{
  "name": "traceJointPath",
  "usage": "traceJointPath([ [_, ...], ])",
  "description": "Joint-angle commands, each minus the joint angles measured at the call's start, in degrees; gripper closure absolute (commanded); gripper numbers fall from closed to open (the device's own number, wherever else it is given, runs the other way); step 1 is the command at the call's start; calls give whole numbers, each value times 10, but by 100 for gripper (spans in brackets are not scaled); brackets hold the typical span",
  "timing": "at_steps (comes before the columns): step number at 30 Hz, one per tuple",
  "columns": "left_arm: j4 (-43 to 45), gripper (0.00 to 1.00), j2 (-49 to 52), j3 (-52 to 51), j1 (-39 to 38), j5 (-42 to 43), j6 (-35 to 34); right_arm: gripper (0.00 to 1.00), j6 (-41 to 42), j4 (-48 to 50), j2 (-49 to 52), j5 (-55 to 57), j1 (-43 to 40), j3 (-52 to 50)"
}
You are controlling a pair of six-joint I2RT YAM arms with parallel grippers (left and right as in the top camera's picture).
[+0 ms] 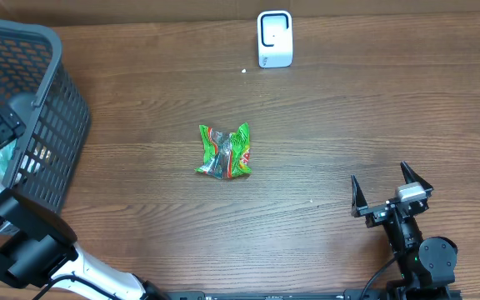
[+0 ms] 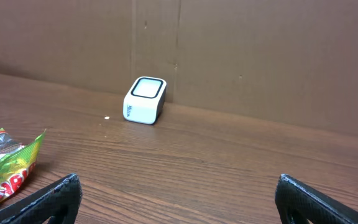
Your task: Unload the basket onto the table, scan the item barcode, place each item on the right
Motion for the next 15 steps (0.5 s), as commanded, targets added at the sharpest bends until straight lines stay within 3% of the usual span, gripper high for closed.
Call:
traceJointPath([
  [1, 29, 0, 3, -16, 2, -27, 40, 0, 0, 3, -4, -1, -2, -6],
  [4, 51, 0, 5, -26, 0, 4, 82, 0, 0, 3, -4, -1, -2, -6],
  [11, 46, 0, 14, -45, -2, 80, 254, 0, 0, 3, -4, -1, -2, -6],
  [15, 45, 5, 16, -102, -1, 45, 356, 0, 0, 3, -4, -1, -2, -6],
])
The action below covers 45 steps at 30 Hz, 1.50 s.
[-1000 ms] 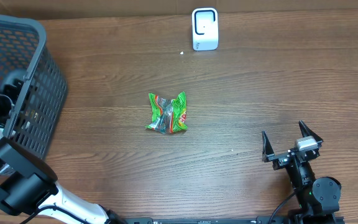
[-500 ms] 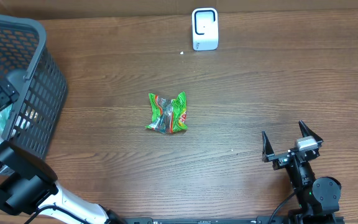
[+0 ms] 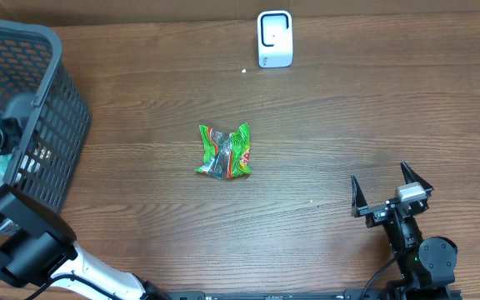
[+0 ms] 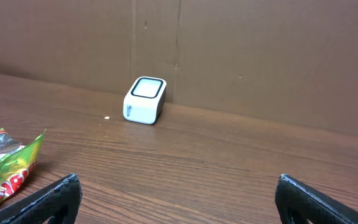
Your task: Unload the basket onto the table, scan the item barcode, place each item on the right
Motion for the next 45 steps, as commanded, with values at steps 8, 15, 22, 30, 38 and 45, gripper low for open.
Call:
traceJointPath([
  [8, 63, 5, 11, -86, -1, -97, 227, 0, 0, 3, -4, -1, -2, -6],
  [15, 96, 5, 37, -86, -5, -97, 325, 0, 0, 3, -4, -1, -2, -6],
  [22, 117, 1, 91, -86, -14, -92, 325, 0, 0, 3, -4, -1, -2, -6],
  [30, 145, 8, 123, -87, -28, 84, 152, 0, 0, 3, -4, -1, -2, -6],
  [38, 127, 50, 189, -87, -28, 83, -13, 0, 0, 3, -4, -1, -2, -6],
  [45, 129, 76, 189, -77, -27, 67, -254, 0, 0, 3, -4, -1, -2, -6],
])
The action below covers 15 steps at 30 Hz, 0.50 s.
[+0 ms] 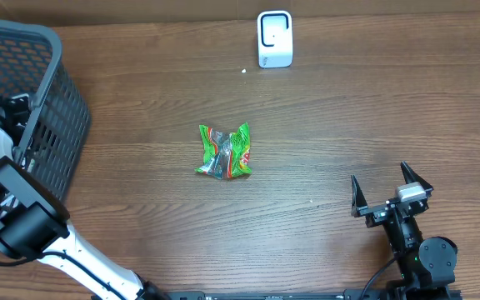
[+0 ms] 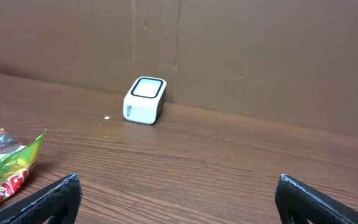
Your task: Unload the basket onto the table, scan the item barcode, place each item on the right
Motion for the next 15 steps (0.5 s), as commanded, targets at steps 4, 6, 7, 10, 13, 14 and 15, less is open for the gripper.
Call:
traceJointPath([
  [4, -35, 24, 64, -32, -5, -7, -226, 0, 0, 3, -4, -1, -2, -6],
  [6, -33, 0, 64, -32, -5, -7, -200, 0, 0, 3, -4, -1, -2, -6],
  [7, -28, 0, 64, -32, -5, -7, -183, 0, 0, 4, -4, -1, -2, -6],
  [10, -22, 0, 64, -32, -5, -12, -167, 0, 0, 3, -4, -1, -2, -6],
  [13, -34, 0, 64, -33, 0, -21, -136, 0, 0, 3, -4, -1, -2, -6],
  [14, -40, 2, 64, -33, 0, -43, -105, 0, 0, 3, -4, -1, -2, -6],
  [15, -45, 6, 64, -33, 0, -64, -89, 0, 0, 4, -4, -1, -2, -6],
])
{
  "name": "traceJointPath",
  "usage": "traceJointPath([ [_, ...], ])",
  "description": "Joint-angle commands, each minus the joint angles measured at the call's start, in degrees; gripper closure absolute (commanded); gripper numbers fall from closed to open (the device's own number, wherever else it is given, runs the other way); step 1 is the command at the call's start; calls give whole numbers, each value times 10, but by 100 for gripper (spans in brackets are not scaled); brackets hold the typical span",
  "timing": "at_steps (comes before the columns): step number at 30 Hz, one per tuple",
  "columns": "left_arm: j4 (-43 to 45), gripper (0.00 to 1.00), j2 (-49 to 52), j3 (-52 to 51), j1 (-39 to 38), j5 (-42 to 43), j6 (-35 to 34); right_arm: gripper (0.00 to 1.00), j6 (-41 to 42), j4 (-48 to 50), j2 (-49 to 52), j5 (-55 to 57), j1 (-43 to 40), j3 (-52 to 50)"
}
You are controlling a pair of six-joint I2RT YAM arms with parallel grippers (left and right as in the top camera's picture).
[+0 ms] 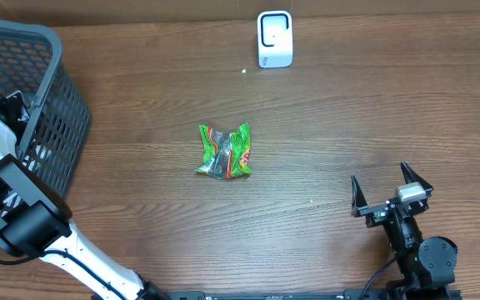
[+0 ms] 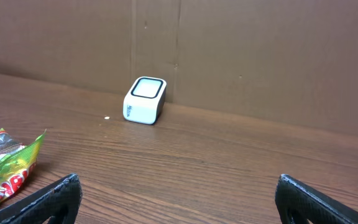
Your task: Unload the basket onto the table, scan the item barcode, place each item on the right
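Observation:
A crumpled green snack packet [image 1: 224,151] lies on the wooden table near the middle; the right wrist view catches it at the left edge [image 2: 8,168]. The white barcode scanner [image 1: 274,38] stands at the back edge, also seen ahead of my right wrist [image 2: 145,100]. My right gripper [image 1: 380,193] rests open near the front right, far from the packet, with bare table between its fingertips [image 2: 179,199]. My left gripper [image 1: 2,104] is over the dark basket at the far left; its jaws are too small and dark to read.
A dark mesh basket [image 1: 52,108] fills the left edge, with something pale inside behind its wall. A brown cardboard wall [image 2: 241,56] runs behind the scanner. A small white speck [image 1: 243,71] lies left of the scanner.
My left gripper has shifted slightly inside the basket, a little toward the left. The packet, the scanner and my right arm have not moved.
My left gripper sat low in the basket over its contents, then a bit farther back, then close to the basket's right wall, where it still is. The packet stayed in mid-table throughout and my right gripper stayed open and still.

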Motion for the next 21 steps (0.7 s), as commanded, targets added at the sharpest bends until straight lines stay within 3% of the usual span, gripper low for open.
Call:
traceJointPath([
  [1, -43, 7, 64, -41, 11, -93, 67, 0, 0, 3, -4, 0, -2, -6],
  [5, -68, 14, 64, -41, 9, -194, 127, 0, 0, 3, -4, 0, -2, -6],
  [9, -88, 17, 64, -41, 9, -212, 146, 0, 0, 3, -4, 0, -2, -6],
  [12, -101, 29, 64, -41, 9, -233, 161, 0, 0, 3, -4, 0, -2, -6],
  [14, -100, 46, 64, -41, 9, -241, 169, 0, 0, 3, -4, 0, -2, -6],
  [16, -95, 54, 64, -41, 5, -236, 169, 0, 0, 3, -4, 0, -2, -6],
  [21, -85, 55, 64, -41, -7, -185, 164, 0, 0, 3, -4, 0, -2, -6],
])
